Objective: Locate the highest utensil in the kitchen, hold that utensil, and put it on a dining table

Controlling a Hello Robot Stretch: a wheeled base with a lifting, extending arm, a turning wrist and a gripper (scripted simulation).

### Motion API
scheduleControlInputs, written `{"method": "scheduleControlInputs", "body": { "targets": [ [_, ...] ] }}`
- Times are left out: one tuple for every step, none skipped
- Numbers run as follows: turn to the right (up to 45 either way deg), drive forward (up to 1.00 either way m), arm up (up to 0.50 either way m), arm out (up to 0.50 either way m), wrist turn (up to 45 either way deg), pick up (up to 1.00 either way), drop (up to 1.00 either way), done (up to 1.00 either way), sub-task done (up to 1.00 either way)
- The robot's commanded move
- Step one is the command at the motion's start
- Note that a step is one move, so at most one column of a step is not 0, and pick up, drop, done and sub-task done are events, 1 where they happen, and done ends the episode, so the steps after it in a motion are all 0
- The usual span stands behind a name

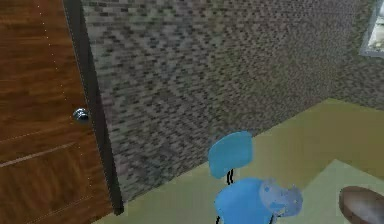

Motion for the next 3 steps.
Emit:
{"method": "scheduleControlInputs", "body": {
  "targets": [
    [42.0,0.00,0.00,0.00,0.0,0.00,0.00,0.00,0.00],
    [-45.0,0.00,0.00,0.00,0.0,0.00,0.00,0.00,0.00],
    [-45.0,0.00,0.00,0.00,0.0,0.00,0.00,0.00,0.00]
  ]
}}
